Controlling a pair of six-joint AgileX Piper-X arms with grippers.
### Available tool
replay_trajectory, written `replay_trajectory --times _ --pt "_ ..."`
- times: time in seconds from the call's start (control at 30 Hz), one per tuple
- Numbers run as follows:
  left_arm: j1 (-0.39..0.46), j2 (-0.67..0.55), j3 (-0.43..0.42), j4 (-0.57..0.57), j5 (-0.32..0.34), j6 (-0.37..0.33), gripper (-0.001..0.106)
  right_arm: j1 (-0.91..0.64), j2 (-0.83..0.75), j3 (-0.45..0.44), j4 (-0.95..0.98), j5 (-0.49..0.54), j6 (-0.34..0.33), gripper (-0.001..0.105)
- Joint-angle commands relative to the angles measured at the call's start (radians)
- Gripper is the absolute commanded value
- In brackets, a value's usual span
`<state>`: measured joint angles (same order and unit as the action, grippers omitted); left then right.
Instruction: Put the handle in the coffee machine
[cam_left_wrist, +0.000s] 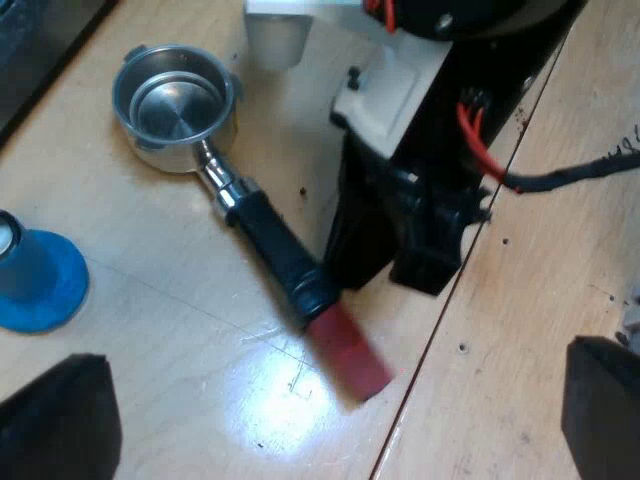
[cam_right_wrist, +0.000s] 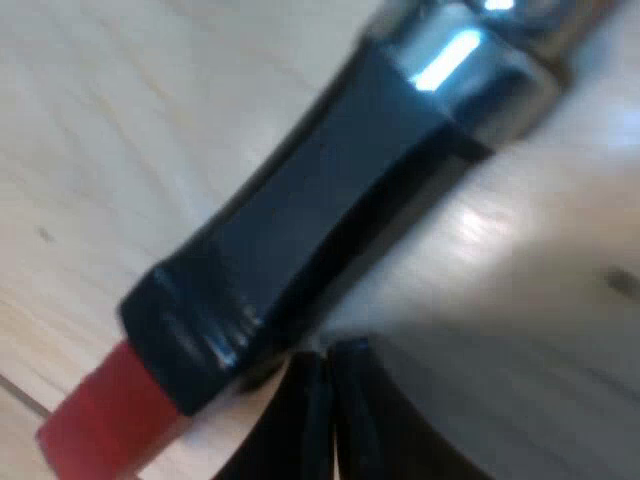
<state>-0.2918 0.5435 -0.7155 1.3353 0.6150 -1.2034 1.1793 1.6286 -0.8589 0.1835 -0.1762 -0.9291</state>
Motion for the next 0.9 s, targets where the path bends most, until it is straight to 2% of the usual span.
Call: replay_trajectory --times 0.03,0.1,0.37,0.6,0.77,0.9 --pt "0.001 0.001 -0.003 0.007 -0.006 0.014 0.09 0.002 0.039 -0.028 -0.063 -0.005 0.016 0.0" --pt "0.001 0.001 -0.003 0.007 -0.006 0.019 0.09 0.002 0.063 -0.051 -0.106 0.023 0.037 0.0" --pt "0.001 0.001 -0.003 0.007 -0.014 0.036 0.09 0.002 0.095 -0.087 -0.183 0.094 0.037 0.0" --pt "0.001 0.001 -0.003 0.007 -0.015 0.036 0.09 0.007 0.091 -0.087 -0.087 -0.001 0.028 0.0" --pt "0.001 0.001 -0.003 0.007 -0.015 0.036 0.09 0.034 0.044 -0.087 0.067 0.001 0.01 0.0" --pt "0.001 0.001 -0.003 0.007 -0.015 0.036 0.09 0.042 -0.003 -0.087 0.186 0.044 0.0 0.0"
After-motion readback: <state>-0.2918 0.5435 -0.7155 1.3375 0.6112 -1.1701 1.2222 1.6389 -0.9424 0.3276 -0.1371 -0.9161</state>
